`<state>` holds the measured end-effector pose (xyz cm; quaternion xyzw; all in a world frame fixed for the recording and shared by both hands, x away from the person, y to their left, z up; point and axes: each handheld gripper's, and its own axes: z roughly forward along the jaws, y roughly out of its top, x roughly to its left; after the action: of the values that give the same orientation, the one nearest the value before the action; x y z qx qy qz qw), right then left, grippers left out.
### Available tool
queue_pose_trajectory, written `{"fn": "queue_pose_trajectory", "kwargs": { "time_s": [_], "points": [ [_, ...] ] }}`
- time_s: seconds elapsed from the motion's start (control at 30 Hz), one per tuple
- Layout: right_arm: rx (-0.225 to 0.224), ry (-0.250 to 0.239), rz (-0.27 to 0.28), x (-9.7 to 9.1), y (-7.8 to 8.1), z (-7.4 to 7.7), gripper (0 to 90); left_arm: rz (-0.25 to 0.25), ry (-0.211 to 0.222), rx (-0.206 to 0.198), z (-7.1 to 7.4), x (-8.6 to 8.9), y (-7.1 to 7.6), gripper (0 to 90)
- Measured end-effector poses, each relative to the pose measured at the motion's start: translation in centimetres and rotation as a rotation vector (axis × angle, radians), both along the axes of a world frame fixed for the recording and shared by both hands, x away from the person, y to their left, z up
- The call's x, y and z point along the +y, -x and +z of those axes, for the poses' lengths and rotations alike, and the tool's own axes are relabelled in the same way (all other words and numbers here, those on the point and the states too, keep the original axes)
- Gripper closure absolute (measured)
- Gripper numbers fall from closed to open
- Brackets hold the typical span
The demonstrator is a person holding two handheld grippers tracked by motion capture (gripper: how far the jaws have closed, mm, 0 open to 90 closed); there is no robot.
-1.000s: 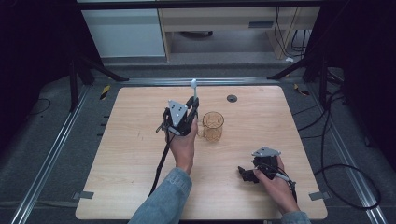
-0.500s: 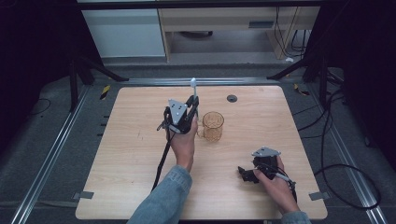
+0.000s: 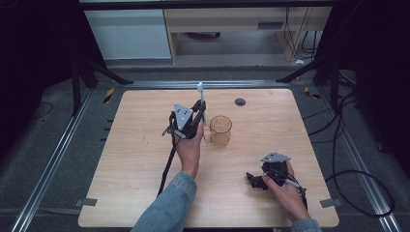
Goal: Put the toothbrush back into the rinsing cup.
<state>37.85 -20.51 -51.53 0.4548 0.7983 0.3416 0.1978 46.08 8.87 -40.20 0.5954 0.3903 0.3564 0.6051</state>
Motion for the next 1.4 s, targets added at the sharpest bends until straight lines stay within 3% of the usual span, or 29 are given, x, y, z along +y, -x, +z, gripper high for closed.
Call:
{"fn": "queue_pose_trajectory", "kwargs": {
  "time_s": [0.77, 1.4],
  "points": [
    [0.000, 0.002, 0.001, 0.0, 0.0, 0.0, 0.3, -0.007, -0.017, 0.021, -2.2, -0.7, -0.4, 78.6],
    [0.000, 0.000, 0.002, 0.0, 0.0, 0.0, 0.3, -0.010, -0.026, 0.029, -3.0, -0.7, -0.5, 78.5]
  ]
}}
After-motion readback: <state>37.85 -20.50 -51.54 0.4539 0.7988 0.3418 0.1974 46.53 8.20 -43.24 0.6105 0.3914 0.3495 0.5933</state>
